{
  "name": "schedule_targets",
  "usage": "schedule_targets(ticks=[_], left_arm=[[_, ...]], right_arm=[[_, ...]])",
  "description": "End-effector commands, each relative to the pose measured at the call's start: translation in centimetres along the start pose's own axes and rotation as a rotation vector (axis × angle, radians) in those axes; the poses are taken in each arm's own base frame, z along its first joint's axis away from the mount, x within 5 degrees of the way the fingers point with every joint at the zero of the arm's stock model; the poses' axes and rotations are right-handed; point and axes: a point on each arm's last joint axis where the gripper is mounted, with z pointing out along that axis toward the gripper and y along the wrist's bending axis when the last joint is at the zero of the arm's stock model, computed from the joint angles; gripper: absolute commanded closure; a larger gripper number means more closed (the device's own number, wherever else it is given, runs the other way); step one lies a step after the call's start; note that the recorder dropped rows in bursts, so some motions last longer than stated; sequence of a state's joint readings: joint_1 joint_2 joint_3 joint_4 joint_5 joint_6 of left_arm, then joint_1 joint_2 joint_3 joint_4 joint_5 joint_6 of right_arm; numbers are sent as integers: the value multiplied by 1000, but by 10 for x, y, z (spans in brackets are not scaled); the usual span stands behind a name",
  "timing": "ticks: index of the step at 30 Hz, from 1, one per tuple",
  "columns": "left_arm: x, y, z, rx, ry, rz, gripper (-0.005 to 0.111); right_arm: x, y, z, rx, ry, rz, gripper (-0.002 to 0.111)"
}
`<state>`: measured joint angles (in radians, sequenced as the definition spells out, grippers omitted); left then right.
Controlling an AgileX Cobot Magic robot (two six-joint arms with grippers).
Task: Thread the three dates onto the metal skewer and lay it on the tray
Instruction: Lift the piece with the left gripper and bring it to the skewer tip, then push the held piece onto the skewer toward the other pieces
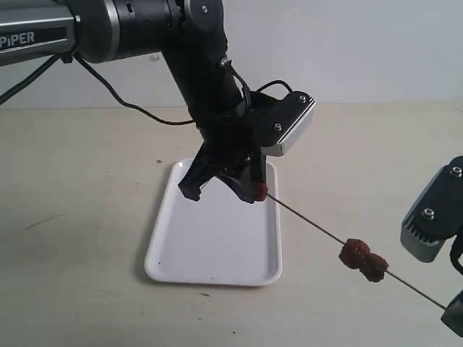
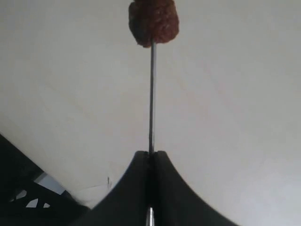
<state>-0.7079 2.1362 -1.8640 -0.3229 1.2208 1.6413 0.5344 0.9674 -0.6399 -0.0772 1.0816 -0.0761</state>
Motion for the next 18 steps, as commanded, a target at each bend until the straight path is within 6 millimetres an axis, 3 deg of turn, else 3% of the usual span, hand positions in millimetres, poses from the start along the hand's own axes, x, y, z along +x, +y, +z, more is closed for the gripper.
schedule_targets(ticks=[1,18], left_arm=[[-1,-1,-5,-8,-2,13,80],[-2,-1,-5,-9,-16,18,80]], right_arm=[[-3,-1,-1,11,-27,-13,108],[0,-5,-1,49,10,-28,108]])
